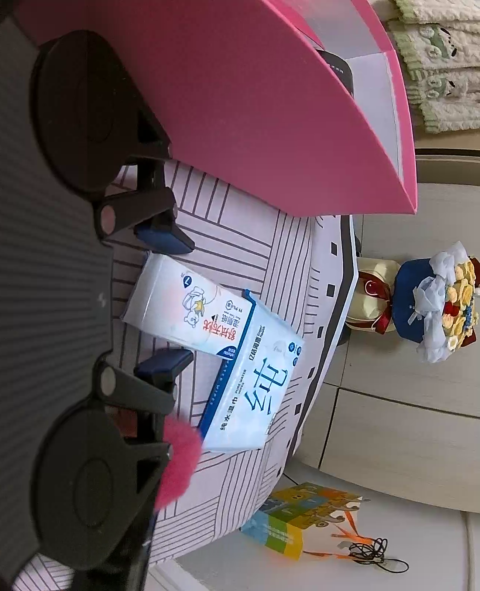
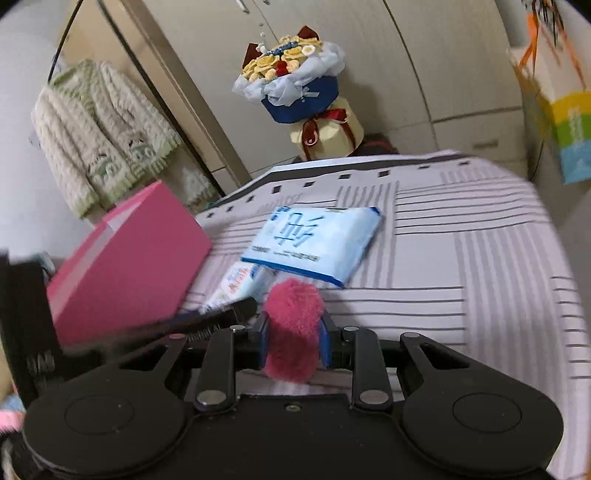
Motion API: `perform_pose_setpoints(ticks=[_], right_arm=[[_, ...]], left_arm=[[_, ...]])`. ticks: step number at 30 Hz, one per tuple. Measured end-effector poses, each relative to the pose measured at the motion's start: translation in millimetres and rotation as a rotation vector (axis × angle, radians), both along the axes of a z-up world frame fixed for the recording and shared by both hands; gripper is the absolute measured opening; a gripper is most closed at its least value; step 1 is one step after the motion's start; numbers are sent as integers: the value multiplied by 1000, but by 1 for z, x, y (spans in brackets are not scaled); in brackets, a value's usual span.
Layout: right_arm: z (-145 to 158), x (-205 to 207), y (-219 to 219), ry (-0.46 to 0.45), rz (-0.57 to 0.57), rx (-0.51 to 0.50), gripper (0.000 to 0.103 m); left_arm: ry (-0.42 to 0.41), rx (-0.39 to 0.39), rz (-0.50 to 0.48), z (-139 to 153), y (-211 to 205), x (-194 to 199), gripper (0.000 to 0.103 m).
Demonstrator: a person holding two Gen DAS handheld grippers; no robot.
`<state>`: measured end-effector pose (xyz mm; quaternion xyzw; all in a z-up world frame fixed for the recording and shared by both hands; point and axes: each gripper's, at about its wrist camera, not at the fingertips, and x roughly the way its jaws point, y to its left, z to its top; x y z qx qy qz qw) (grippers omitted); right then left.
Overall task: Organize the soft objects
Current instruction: 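Carry the pink pompom with the right gripper while the left gripper carries the tissue pack over the box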
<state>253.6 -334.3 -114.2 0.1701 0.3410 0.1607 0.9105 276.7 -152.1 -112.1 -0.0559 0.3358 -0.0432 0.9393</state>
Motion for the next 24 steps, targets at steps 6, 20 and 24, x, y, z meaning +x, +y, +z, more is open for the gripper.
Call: perform_pose_setpoints(ticks=[6, 20, 24], right_arm=[[0, -8, -1, -29, 2, -114, 33], [-13, -6, 12, -34, 21, -184, 38], [-13, -15, 15, -50, -20, -170, 35]], left_arm=[[-30, 135, -104, -10, -25, 3, 88], [-79, 197, -104, -8, -26, -1, 39], [-76, 187, -121, -4, -27, -11, 39]])
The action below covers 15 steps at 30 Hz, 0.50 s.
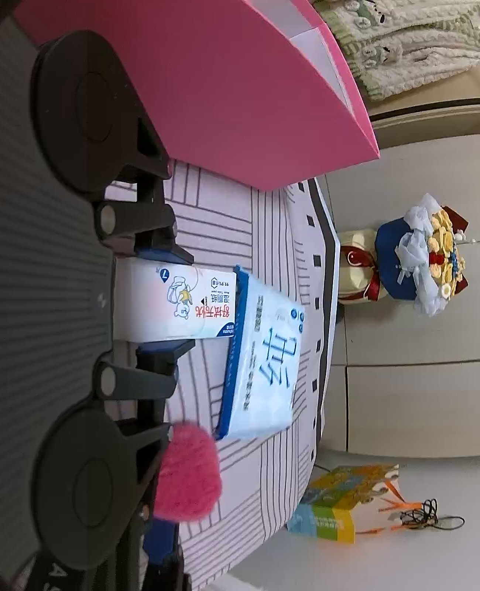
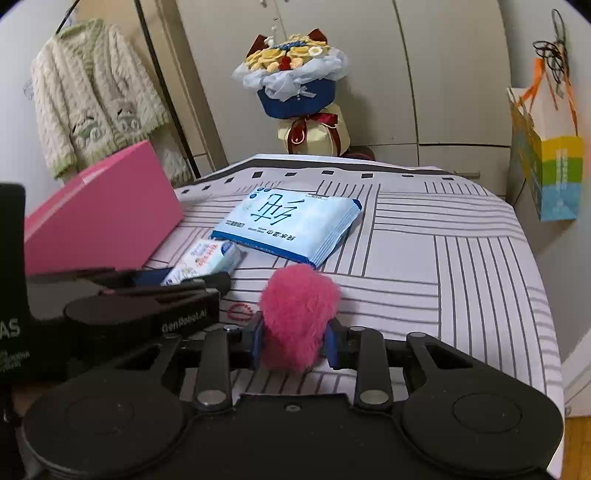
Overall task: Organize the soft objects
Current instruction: 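Carry the pink pompom with the right gripper while the left gripper carries the tissue pack over the box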
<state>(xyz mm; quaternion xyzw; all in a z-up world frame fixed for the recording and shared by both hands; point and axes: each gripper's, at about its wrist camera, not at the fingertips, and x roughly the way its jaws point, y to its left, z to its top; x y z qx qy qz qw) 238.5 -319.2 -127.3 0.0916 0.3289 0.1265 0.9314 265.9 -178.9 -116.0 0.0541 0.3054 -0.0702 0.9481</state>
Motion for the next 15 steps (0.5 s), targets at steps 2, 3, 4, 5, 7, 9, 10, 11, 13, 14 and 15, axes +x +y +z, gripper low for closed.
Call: perform_pose_setpoints(ticks=[2, 3, 4, 5, 7, 9, 10, 11, 13, 14, 15], right_arm=[[2, -9, 1, -15, -16, 0, 35], [3, -13, 3, -22, -23, -13, 35], [4, -19, 5, -31, -31, -30, 35], [5, -24, 7, -38, -37, -40, 35], [7, -34, 9, -40, -50, -39, 35], [8, -45, 11, -43, -69, -43, 35], [9, -51, 13, -51, -80, -57, 35], [9, -56, 15, -57, -88, -72, 35], [10, -66, 20, -69, -101, -106, 35], [11, -71, 22, -73, -103, -116, 35], [12, -75, 23, -75, -103, -121, 35]], left_arm=[[-16, 9, -9, 2, -1, -9, 39], [-24, 11, -12, 2, -1, -13, 39], [-28, 8, -16, 4, 0, -19, 39], [-28, -1, -19, 5, 2, -23, 39], [-29, -19, -25, 8, 6, -33, 39], [-35, -33, -30, 11, 12, -44, 39], [-36, -42, -32, 12, 15, -48, 39], [-36, -55, -36, 14, 18, -53, 39], [-37, -74, -49, 18, 23, -63, 39], [-38, -81, -55, 20, 25, -68, 39], [-40, -85, -59, 21, 27, -72, 39]])
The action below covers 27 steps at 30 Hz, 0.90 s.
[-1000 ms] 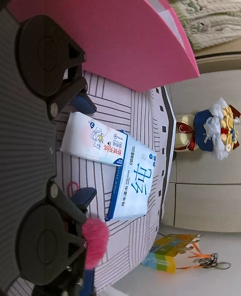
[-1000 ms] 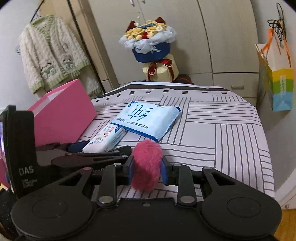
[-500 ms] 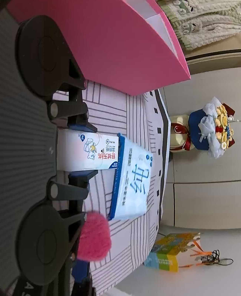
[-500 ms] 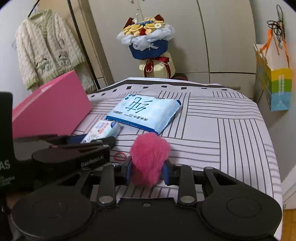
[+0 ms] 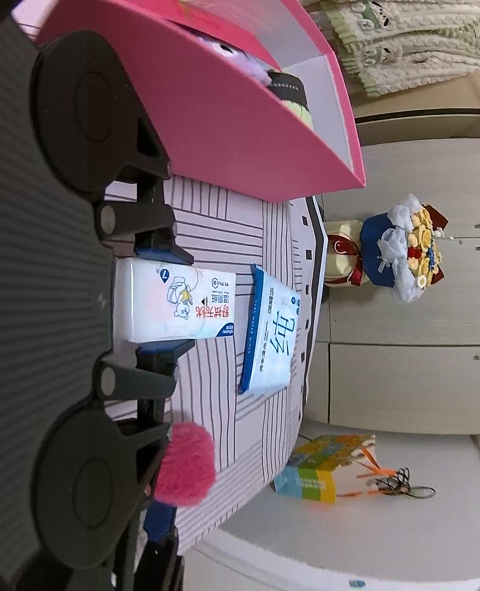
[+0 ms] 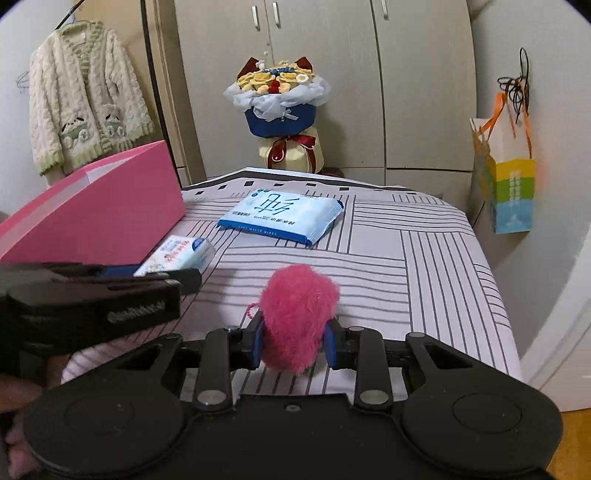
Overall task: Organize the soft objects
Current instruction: 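Carry the pink pompom with the right gripper while the left gripper carries the tissue pack over the box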
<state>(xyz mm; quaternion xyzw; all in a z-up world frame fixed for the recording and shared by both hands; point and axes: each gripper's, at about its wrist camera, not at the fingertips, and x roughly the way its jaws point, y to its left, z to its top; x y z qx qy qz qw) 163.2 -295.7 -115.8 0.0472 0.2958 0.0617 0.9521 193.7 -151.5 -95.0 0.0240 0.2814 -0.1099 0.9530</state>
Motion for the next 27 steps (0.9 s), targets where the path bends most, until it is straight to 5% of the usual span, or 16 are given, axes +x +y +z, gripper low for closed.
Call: perform_pose_setpoints(ticks=[17, 27], right_arm=[[24, -73, 18, -11, 45, -12, 35], [53, -95, 31, 58, 148, -26, 35]], left_arm=[[35, -47, -186, 40, 45, -75, 38], [141, -85, -257, 53, 88, -95, 38]])
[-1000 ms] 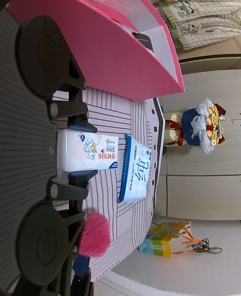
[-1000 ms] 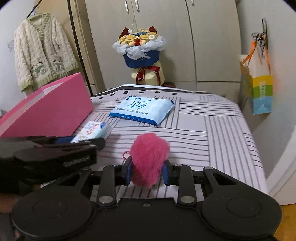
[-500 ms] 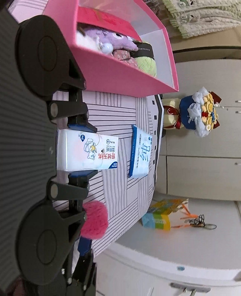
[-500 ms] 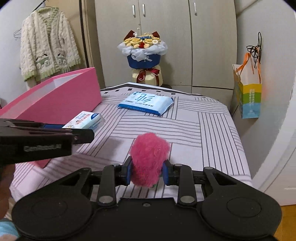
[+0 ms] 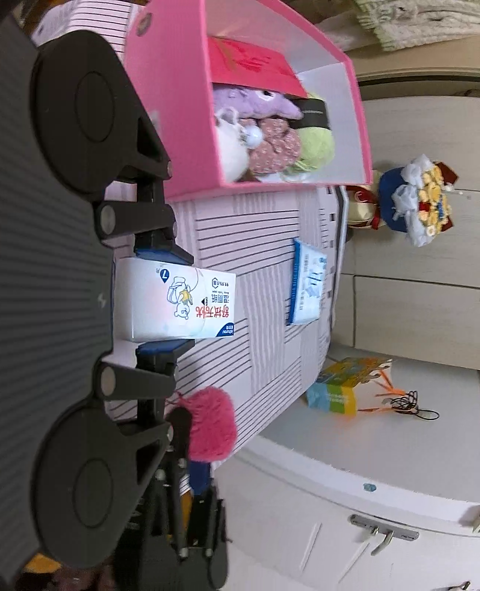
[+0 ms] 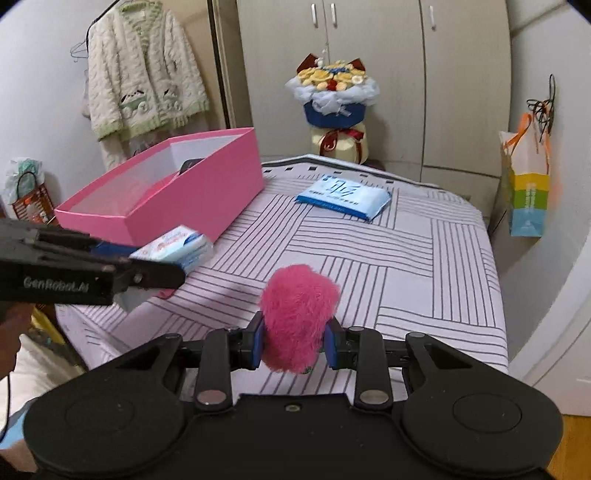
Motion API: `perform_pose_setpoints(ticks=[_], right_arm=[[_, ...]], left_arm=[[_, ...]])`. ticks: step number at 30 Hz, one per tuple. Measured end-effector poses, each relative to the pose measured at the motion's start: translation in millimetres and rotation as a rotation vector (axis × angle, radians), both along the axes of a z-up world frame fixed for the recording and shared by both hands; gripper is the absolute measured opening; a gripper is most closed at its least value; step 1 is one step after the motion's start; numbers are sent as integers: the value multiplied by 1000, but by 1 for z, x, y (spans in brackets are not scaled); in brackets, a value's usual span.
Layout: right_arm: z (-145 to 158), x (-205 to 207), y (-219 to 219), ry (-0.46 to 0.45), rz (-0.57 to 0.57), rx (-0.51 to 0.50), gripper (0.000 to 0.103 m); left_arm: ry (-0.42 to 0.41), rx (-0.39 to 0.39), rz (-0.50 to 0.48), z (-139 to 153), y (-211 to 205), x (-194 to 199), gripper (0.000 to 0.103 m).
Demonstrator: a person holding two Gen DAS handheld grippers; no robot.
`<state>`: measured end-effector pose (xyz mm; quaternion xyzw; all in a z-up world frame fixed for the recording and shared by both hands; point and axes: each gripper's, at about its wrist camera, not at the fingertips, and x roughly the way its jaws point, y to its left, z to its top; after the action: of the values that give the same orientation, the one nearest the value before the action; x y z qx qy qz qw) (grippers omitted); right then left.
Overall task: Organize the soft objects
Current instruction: 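Carry the pink pompom with the right gripper while the left gripper carries the tissue pack over the box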
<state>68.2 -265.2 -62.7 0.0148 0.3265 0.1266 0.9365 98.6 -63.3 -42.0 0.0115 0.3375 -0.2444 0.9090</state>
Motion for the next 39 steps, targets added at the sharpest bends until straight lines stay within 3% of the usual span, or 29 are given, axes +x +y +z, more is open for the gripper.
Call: perform_pose_setpoints(ticks=[7, 15, 19, 25, 32, 39], right_arm=[[25, -5, 16, 16, 89, 22, 36], [46, 0, 43, 77, 219, 74, 36], [61, 2, 60, 99, 290, 88, 36], [84, 11, 76, 27, 322, 114, 36], [104, 40, 106, -81, 374, 149, 36], [96, 95, 141, -154, 360, 85, 36]], left_arm=[[44, -24, -16, 10, 29, -15, 38], [91, -140, -28, 28, 78, -22, 38], [51, -132, -10, 45, 101, -28, 38], [-64, -150, 52, 67, 132, -31, 39], [-117, -144, 140, 74, 154, 2, 39], [-129, -121, 250, 69, 162, 71, 39]])
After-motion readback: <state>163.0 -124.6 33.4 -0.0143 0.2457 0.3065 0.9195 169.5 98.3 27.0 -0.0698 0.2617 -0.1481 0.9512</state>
